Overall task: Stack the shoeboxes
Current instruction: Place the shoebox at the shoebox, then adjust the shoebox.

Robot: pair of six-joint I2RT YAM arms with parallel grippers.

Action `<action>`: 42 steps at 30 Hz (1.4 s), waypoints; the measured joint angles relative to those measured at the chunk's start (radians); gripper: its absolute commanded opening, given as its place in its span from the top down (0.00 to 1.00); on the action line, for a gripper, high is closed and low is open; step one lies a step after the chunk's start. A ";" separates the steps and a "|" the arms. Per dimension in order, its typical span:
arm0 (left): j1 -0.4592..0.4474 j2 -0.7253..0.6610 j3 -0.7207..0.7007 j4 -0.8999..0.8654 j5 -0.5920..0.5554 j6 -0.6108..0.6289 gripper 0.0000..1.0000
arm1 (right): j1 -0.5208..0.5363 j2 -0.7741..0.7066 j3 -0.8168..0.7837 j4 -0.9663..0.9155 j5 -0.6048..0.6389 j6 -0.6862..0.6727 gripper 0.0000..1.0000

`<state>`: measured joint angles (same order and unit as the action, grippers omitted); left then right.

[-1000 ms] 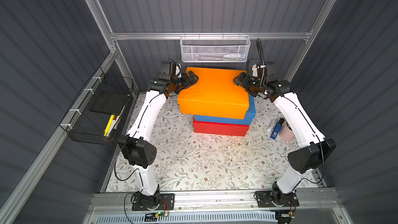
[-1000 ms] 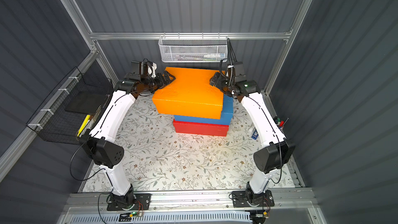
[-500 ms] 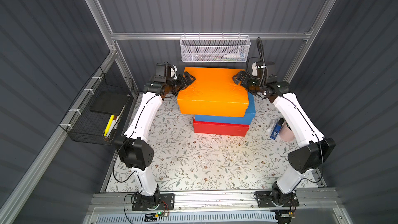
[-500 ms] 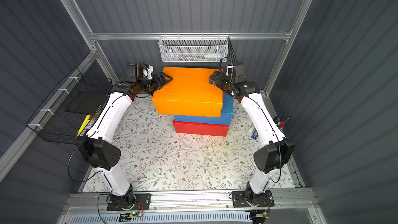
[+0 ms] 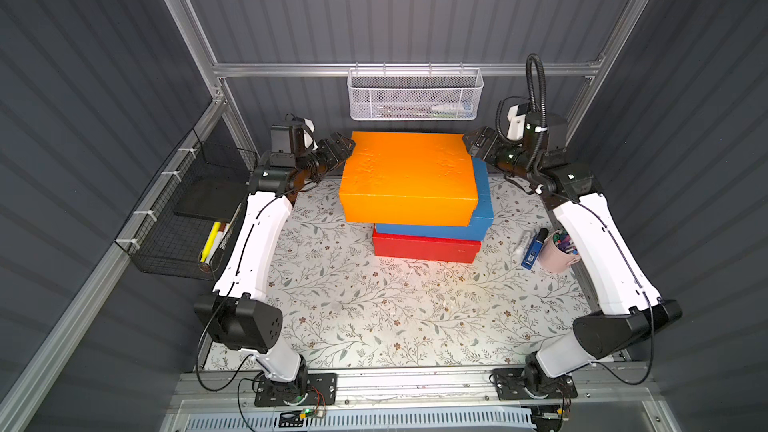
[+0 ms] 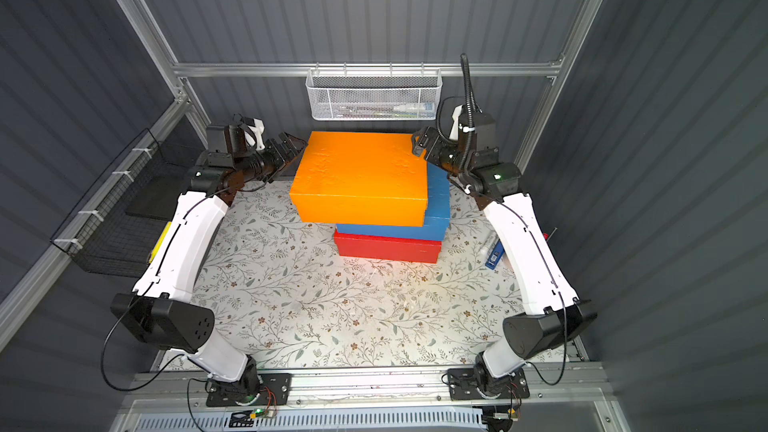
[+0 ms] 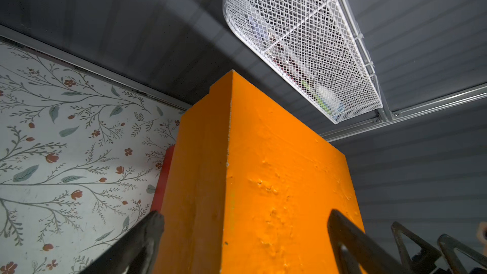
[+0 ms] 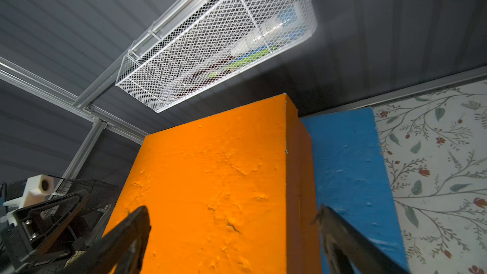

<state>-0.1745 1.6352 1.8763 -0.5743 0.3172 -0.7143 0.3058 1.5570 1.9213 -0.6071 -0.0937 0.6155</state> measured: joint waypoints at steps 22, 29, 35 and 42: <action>0.006 -0.718 -0.854 0.121 -0.093 0.079 0.01 | 0.058 -0.603 -0.742 0.204 0.007 -0.018 0.01; 0.006 -0.589 -0.855 0.163 -0.028 0.098 0.01 | 0.117 -0.529 -0.762 0.211 0.038 -0.042 0.01; 0.006 -0.501 -0.826 0.182 -0.006 0.109 0.01 | 0.119 -0.471 -0.761 0.227 0.082 -0.061 0.01; 0.006 -0.435 -0.780 0.218 0.001 0.117 0.01 | 0.119 -0.411 -0.743 0.249 0.135 -0.083 0.01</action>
<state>-0.1680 1.1999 1.0966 -0.3561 0.3180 -0.5968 0.4248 1.1461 1.1778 -0.3584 0.0418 0.5327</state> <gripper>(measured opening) 0.991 0.990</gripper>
